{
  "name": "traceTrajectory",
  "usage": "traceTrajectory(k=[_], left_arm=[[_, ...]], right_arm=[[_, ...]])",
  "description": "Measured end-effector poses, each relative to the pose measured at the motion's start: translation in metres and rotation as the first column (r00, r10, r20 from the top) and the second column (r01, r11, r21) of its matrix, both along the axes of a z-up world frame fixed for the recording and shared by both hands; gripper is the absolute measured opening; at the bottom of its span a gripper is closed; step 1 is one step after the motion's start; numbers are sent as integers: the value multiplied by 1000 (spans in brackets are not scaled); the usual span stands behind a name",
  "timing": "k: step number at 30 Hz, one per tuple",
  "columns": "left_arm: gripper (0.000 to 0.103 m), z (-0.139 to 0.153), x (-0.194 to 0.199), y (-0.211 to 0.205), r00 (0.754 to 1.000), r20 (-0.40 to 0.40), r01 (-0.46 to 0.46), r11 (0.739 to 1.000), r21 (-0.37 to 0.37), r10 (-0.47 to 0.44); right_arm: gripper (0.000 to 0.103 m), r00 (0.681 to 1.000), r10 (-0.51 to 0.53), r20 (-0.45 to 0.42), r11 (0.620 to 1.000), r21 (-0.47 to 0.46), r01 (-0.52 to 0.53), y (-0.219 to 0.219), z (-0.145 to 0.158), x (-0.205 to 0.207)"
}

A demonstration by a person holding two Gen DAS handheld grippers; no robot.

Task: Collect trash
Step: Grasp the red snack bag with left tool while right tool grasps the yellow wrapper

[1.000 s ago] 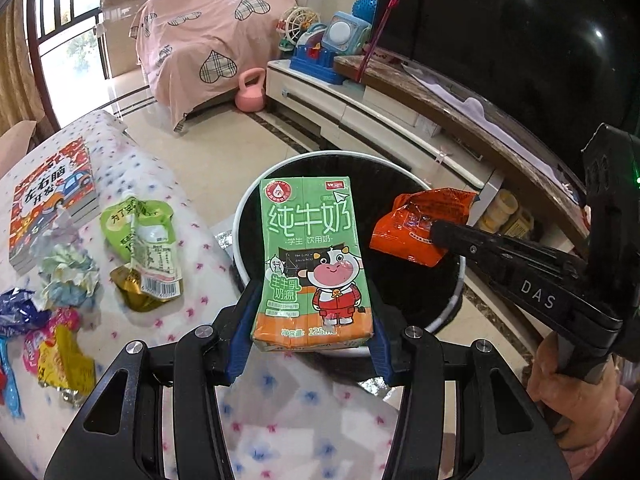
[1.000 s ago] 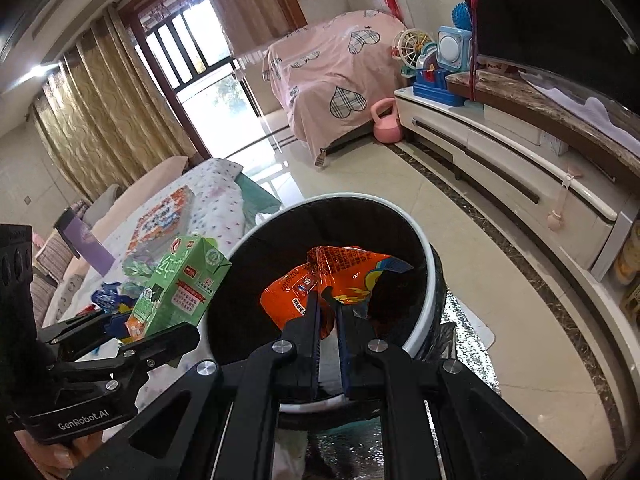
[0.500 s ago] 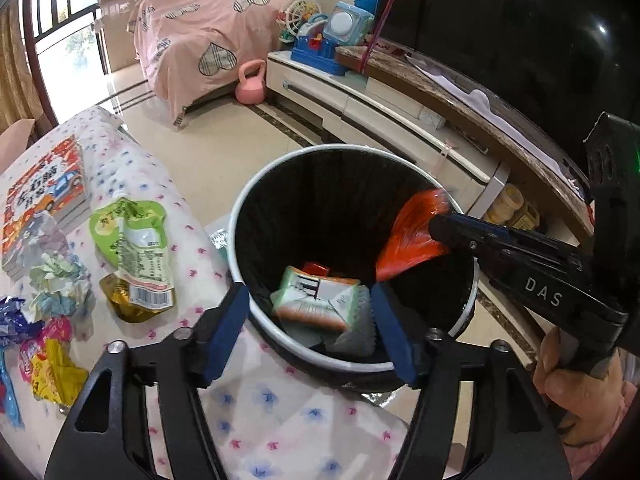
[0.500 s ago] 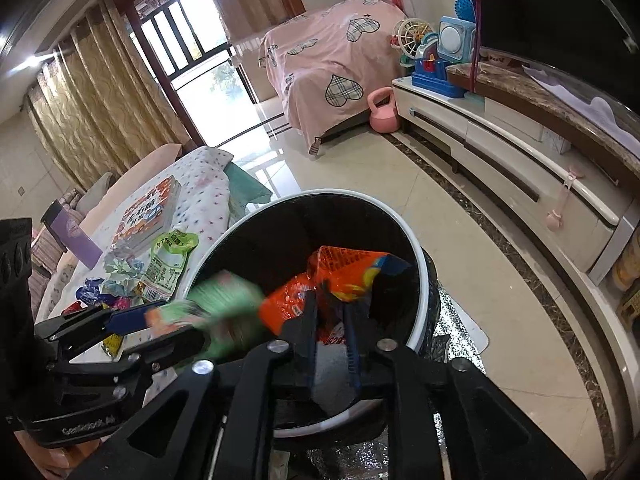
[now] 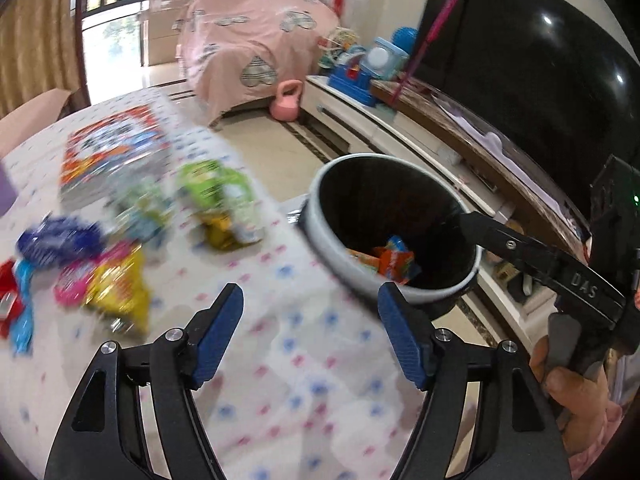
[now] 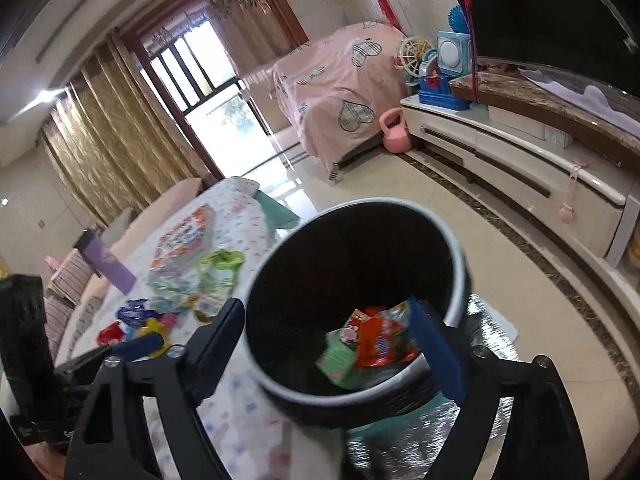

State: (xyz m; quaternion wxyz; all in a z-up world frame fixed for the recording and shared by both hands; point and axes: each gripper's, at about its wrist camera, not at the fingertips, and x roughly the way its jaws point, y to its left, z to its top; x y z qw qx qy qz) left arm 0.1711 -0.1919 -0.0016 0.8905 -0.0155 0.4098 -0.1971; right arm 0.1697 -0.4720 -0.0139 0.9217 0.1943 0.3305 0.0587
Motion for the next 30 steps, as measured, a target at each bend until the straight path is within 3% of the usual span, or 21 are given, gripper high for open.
traceTrajectory(k=[8,20,30], left_arm=[[73,-16,-21,70,992,-37,-122,992,-20,121],[73,-36,-47,161,952,-86,-299,953,-50,295],[73,-43,-53,214,919,-106,-387,919,-72,379]], right_arm=[[88,997,73,3,997,31,-73,56,-6,-18],[89,975,219,-32,975,29,-219,148,-23,-23],[89,956,290,-46,957,10,-290,199,-29,-12]])
